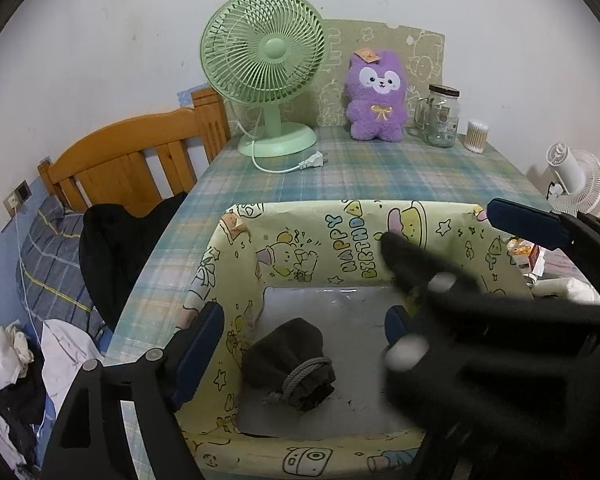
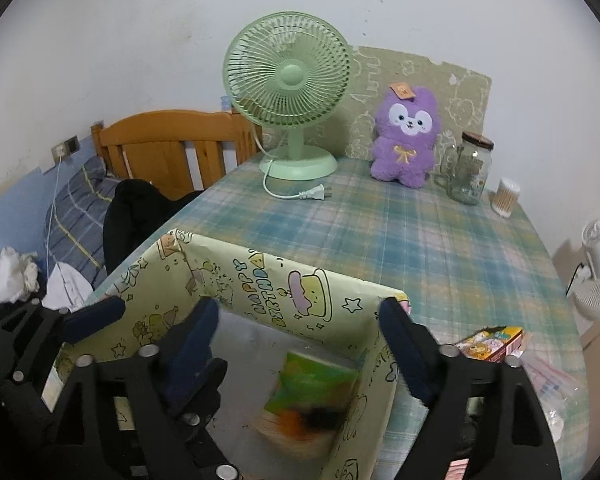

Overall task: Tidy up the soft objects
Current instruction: 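Open the right gripper to drop the tissue pack into the box, then move both tools back toward the remaining items on the table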

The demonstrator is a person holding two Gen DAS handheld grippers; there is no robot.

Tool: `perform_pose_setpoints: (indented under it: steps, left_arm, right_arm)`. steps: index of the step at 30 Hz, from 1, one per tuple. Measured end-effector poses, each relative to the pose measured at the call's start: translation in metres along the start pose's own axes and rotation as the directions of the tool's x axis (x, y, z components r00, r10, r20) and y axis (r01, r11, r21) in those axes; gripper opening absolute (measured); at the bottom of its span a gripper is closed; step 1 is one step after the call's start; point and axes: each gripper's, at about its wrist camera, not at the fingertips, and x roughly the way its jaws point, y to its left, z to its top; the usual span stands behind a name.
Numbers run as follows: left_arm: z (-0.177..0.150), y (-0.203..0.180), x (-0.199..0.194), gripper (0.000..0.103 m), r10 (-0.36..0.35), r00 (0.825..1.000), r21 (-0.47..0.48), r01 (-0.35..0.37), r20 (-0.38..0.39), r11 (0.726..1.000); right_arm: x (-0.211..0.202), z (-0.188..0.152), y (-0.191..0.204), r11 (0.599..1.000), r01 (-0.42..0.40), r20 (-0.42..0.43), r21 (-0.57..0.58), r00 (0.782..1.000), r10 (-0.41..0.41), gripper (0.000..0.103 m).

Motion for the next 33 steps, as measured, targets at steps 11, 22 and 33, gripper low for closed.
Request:
perform_pose_setpoints:
  steps: [11,22,33]
  left_arm:
    - [0.0,-0.008,-0.012,0.086,-0.008,1.0,0.003,0.008,0.024,1.0]
    - [0.002,-0.023,-0.037,0.094,-0.013,0.997,-0.007,0.014,0.072,1.0]
    - [0.003,-0.046,-0.066,0.101,-0.011,0.992,0.011,0.009,0.128,1.0]
  right_arm:
    - [-0.013,-0.004,-0.004,1.0,0.021,0.023,-0.007,1.0,-0.021,0.092]
    - [-0.045,-0.006,-0.017,0.999,0.04,0.087,0.013,0.995,-0.041,0.098]
    - [-0.082,-0.009,-0.035,0.999,0.037,0.138,0.038,0.99,-0.042,0.098]
